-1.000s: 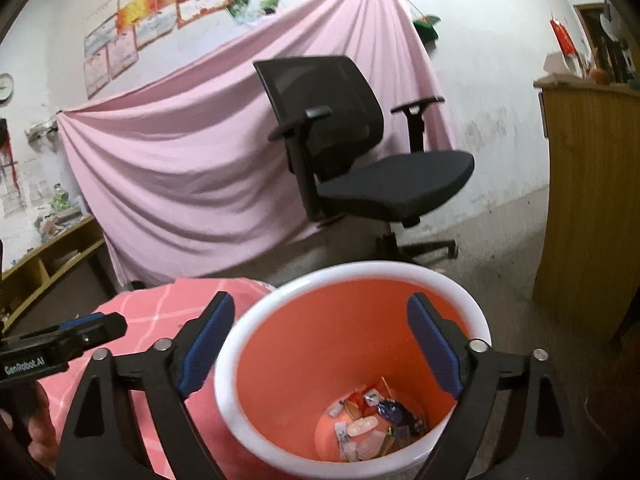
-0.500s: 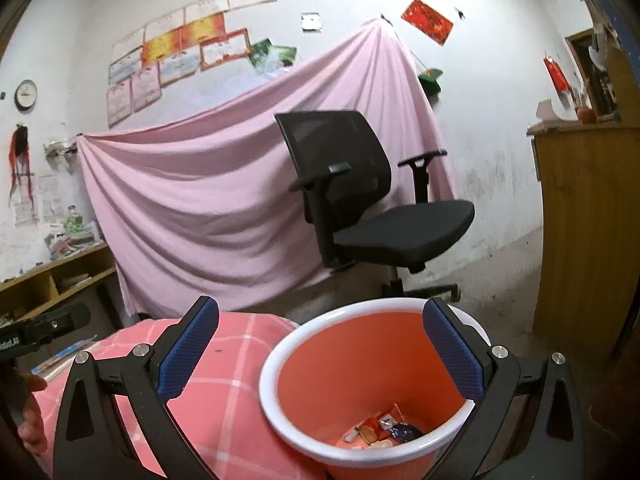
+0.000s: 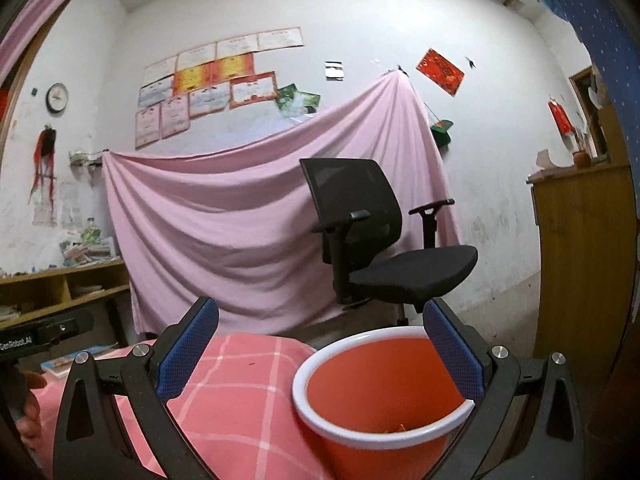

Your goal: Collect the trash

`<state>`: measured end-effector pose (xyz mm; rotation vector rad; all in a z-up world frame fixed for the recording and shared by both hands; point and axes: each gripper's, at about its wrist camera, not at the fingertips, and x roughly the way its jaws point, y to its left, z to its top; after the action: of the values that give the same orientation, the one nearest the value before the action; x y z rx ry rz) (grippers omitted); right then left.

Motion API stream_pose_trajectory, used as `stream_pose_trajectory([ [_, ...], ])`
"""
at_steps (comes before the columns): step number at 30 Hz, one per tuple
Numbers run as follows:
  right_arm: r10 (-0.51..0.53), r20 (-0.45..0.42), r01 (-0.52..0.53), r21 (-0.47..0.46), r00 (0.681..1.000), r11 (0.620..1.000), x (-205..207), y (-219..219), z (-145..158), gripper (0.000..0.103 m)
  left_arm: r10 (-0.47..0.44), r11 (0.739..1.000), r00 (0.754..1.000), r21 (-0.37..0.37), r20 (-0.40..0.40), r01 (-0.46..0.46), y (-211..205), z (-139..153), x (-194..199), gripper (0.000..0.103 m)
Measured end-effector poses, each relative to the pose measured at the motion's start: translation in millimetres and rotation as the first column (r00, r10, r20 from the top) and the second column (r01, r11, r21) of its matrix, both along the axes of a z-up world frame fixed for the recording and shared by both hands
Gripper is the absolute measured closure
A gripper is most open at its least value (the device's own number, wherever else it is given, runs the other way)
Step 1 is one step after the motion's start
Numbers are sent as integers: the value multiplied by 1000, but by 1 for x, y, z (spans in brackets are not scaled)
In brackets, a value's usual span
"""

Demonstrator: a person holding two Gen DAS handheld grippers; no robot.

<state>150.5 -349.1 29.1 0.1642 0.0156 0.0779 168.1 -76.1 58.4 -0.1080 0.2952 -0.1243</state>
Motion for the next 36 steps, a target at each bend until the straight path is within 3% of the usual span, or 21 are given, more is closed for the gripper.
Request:
stream_pose_trajectory([
  [11,43,-28,-45,-49,999,998,-35,34,-5,0,38,999,999,26,38,-39,23,-22,-56,3],
  [26,64,-117,-73,-75,991,995,-67,64,-19,0,46,996,998,76,37,-49,55,-51,-104,2],
  [36,81,-165,-95,-83,983,992,-81,85,-21,0,71,996,996,58,52,-74,73,-56,-134,2],
])
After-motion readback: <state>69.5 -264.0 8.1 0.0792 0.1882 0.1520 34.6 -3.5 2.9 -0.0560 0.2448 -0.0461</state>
